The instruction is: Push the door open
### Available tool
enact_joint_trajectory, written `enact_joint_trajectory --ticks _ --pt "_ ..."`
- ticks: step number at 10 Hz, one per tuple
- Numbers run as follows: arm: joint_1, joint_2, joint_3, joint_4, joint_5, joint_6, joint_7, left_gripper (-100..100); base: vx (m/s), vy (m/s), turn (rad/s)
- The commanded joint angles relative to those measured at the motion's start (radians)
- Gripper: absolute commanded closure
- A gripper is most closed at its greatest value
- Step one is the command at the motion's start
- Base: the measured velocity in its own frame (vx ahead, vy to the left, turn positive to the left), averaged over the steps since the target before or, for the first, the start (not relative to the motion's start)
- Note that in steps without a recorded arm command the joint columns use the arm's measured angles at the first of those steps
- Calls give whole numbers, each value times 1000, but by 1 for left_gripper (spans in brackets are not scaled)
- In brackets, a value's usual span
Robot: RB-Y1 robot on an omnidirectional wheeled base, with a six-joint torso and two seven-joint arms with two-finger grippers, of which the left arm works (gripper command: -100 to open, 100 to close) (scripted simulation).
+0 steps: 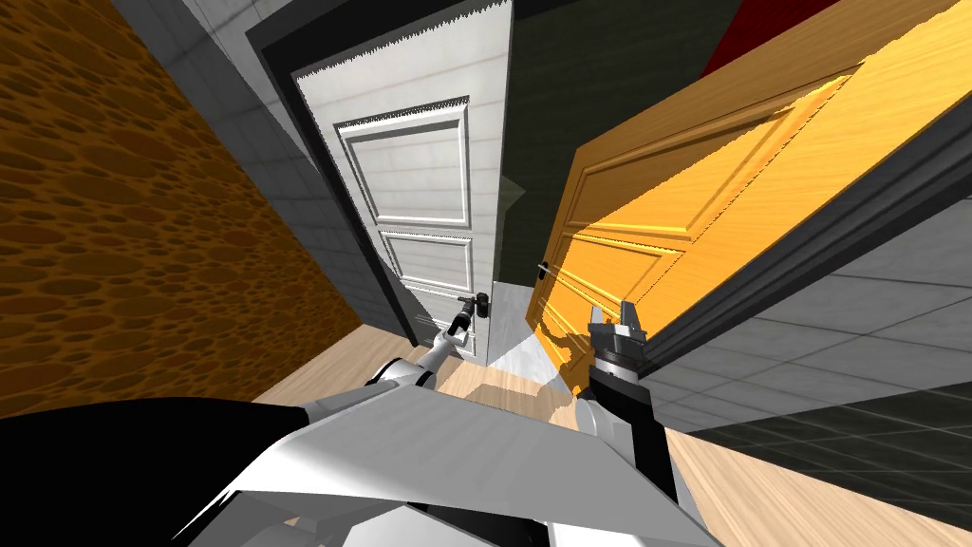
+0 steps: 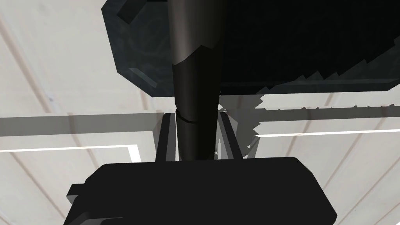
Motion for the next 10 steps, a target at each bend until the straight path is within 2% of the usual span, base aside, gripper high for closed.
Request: enact_joint_trajectory --ticks 1,3,4,10 --pt "1 0 0 0 0 -1 -1 100 -9 4 -1" --pt "1 0 0 0 0 -1 -1 100 0 0 0" --pt "2 7 8 1 3 1 -3 100 103 -22 26" --pt "6 39 53 3 18 0 -15 100 185 -79 46"
